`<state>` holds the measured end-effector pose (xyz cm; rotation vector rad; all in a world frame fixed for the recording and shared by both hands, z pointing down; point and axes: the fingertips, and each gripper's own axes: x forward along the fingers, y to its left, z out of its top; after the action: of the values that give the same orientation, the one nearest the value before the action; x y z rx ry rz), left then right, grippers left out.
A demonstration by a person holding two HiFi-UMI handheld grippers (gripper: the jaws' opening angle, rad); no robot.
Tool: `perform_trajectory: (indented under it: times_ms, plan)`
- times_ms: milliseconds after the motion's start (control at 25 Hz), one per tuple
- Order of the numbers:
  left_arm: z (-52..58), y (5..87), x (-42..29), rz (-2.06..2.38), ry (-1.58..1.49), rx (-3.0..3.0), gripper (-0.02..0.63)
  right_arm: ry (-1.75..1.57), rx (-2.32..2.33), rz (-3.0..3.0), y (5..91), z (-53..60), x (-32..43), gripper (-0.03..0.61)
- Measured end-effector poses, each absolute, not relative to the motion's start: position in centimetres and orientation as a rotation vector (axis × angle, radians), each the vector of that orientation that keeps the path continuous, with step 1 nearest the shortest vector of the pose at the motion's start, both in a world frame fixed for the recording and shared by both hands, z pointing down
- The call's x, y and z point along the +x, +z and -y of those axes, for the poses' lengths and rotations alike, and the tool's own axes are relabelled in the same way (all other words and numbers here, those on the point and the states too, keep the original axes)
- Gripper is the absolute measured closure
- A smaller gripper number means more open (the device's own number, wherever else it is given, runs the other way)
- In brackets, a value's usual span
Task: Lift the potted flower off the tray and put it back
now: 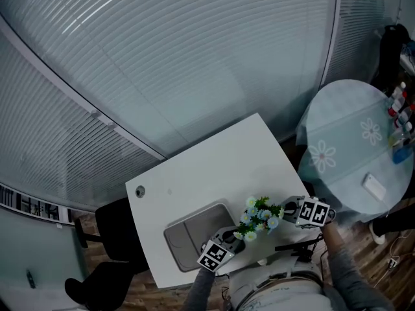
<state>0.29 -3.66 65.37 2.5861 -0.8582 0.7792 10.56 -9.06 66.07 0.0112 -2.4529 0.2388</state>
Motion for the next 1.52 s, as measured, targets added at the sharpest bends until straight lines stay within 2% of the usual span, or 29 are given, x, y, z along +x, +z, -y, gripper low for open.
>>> perform_trajectory:
  times_ms: [1120,1520]
  plan:
    - [3.8,65.4,-1.1,0.768,0.785,2.678,0.603,0.356,0.360,2.359,65.2,8.6,10.6,0.552]
    - [3.7,64.9,-0.7,0.833,0.798,2.658,0.603,0.326,0.292,2.385,65.5,9.2,11.2,0.552]
